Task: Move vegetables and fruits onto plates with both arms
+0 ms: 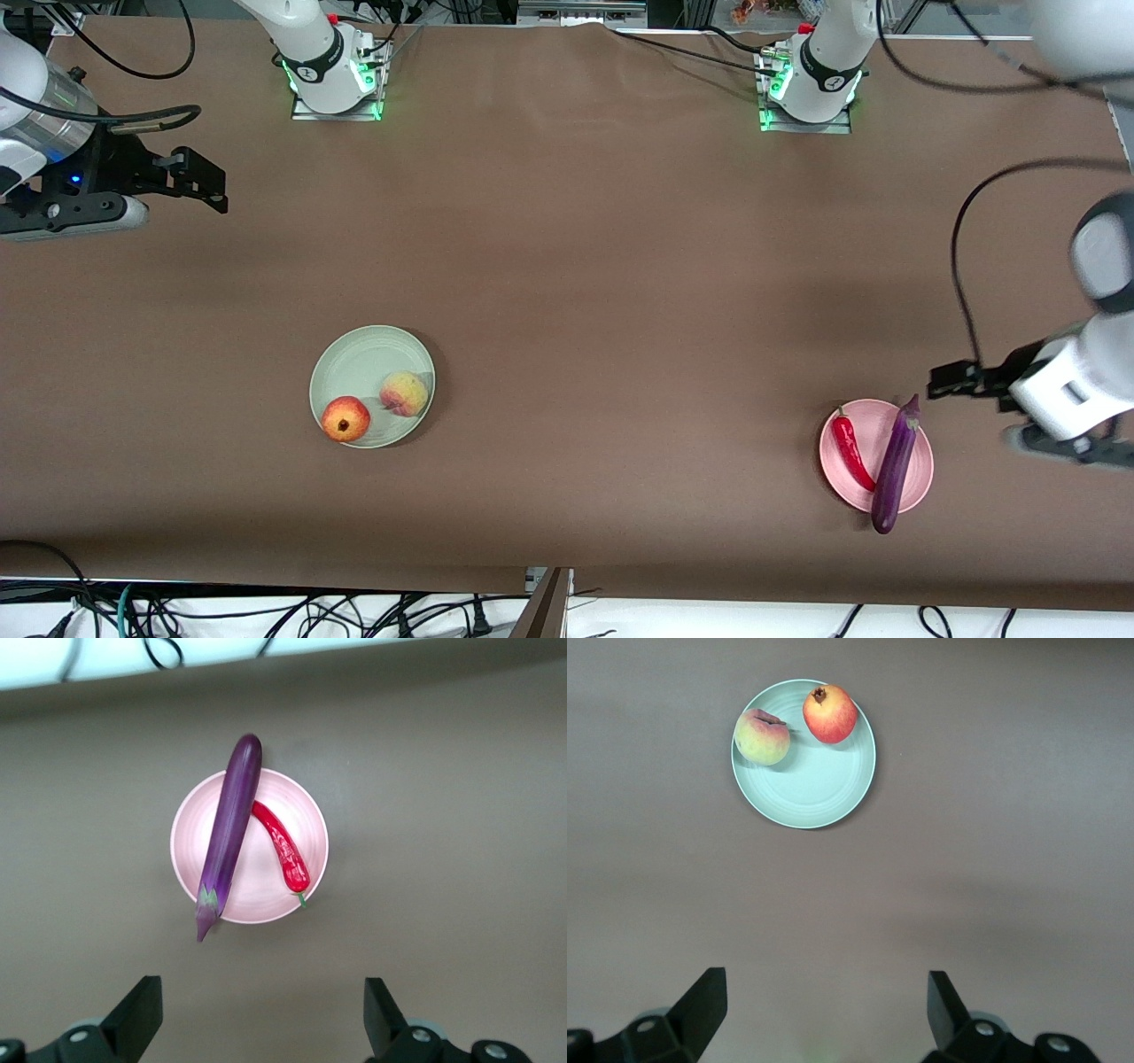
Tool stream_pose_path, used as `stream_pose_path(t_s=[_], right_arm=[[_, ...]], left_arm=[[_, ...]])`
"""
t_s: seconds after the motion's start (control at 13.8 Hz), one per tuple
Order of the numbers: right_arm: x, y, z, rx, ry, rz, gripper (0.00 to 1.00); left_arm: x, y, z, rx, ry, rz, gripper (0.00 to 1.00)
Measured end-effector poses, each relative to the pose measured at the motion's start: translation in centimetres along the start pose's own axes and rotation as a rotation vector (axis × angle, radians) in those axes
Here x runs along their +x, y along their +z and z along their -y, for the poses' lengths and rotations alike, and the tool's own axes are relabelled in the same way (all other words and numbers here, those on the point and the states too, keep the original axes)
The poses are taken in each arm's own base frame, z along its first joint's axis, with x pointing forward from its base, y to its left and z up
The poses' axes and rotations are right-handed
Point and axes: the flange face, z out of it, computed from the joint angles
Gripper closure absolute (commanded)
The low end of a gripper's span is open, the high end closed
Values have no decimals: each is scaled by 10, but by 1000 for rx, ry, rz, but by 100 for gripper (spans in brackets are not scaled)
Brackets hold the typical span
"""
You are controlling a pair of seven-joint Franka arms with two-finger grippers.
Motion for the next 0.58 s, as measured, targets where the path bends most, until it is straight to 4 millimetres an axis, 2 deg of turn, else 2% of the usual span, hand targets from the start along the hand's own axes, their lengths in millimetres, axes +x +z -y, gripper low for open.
stream_pose_path(t_s=[0.07,0.22,0.36,0.58], right_arm=[[0,-1,1,0,-1,-1,0],[0,-1,4,0,-7,-2,0],[0,-2,7,-2,-13,-4,0],[0,-2,4,-30,-12,-6,0]], left_arm=[[-12,-28,0,33,-4,-21,0],[-39,-69,1,75,-12,-41,0],[-65,-86,-2,71,-39,-35,0],[-97,-97,-11,59,-165,15,0]])
